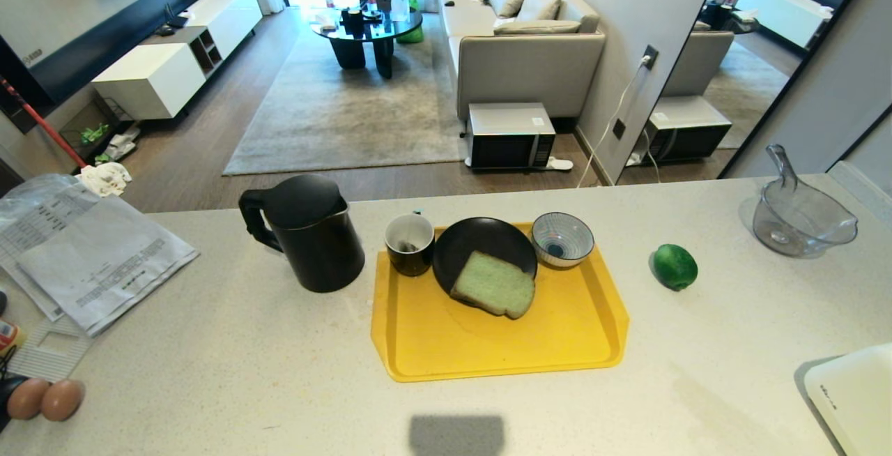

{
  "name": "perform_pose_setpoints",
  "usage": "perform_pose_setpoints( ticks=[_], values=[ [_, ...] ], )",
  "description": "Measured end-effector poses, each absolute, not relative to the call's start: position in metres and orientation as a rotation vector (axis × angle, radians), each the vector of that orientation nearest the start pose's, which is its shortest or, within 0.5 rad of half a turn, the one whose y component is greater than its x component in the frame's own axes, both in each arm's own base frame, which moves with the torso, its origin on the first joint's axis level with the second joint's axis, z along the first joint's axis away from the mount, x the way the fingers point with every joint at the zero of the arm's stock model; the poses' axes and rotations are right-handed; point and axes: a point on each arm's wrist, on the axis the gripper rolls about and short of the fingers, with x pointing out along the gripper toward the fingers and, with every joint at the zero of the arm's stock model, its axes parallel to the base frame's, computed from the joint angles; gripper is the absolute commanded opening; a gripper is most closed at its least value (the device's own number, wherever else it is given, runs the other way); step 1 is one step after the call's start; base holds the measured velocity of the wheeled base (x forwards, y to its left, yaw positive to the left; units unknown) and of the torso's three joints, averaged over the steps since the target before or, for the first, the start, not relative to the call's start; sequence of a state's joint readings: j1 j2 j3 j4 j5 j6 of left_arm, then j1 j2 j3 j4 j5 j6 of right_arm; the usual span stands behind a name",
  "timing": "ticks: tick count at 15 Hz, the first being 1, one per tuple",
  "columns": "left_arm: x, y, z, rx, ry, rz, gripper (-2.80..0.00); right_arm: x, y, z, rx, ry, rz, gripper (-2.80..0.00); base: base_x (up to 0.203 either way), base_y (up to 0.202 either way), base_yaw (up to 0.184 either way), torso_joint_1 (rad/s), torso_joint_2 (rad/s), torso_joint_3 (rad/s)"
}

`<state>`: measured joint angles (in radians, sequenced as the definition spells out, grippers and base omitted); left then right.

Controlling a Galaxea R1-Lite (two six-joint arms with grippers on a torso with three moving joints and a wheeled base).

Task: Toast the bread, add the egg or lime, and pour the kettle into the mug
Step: Pick up the bread slice

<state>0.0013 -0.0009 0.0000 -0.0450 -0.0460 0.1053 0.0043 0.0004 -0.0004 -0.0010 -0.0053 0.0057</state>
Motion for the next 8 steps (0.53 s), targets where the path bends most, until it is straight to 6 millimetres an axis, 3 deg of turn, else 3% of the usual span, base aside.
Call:
perform_pose_setpoints(
  ticks=[5,8],
  values=[
    [-0.0230,-0.0011,0.0801,0.106,-0.048,-0.042,-2.80,-0.0228,-0.0003,0.0757,-0.003,-0.001,-0.005,-2.80,0.000,0.000,0.000,0.000,0.00,0.000],
    [-0.0230,-0.0011,0.0800,0.106,-0.048,-0.042,-2.80,-0.0228,-0.0004,0.0757,0.004,-0.001,-0.010,-2.80,0.003,-0.010,0.101,0.004,0.00,-0.001]
  ],
)
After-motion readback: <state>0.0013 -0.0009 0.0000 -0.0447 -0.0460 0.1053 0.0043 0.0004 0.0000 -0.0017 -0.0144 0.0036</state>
